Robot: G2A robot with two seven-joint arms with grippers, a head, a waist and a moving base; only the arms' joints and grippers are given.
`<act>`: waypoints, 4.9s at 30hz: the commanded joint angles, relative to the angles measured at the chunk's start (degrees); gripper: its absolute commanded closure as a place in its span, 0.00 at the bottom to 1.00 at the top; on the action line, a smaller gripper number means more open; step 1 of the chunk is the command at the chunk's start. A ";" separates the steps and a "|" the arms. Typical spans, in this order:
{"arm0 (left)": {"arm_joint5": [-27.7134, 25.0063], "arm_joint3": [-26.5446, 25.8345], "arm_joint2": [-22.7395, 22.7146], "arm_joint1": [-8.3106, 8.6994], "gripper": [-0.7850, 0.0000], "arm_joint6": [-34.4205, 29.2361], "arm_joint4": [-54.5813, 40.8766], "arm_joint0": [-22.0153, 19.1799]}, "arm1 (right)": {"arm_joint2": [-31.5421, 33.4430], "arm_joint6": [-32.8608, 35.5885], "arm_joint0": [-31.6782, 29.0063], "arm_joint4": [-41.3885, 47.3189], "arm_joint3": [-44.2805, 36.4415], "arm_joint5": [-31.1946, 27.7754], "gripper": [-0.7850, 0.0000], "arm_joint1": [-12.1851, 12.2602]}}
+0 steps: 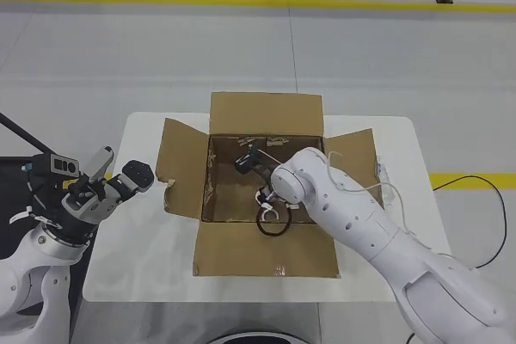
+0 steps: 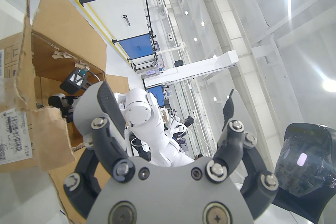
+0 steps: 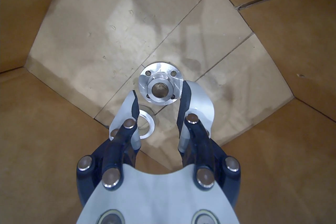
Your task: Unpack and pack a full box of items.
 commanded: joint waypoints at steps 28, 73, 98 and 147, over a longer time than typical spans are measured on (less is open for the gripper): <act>0.00 0.00 0.00 0.00 0.00 0.00 0.00 0.00 | 0.87 -1.25 -0.06 -1.44 7.51 -2.47 1.00 -3.88; 0.00 0.00 0.00 0.00 0.00 0.00 0.00 0.00 | 59.62 -14.93 -35.08 14.34 -59.83 -21.58 1.00 10.99; 0.00 0.00 0.00 0.00 0.00 0.00 0.00 0.00 | 79.81 6.82 -55.02 -14.40 -59.10 -2.21 1.00 14.31; 0.00 0.00 0.00 0.00 0.00 0.00 0.00 0.00 | 73.78 -0.30 -45.20 -13.87 -34.84 -4.16 0.00 17.87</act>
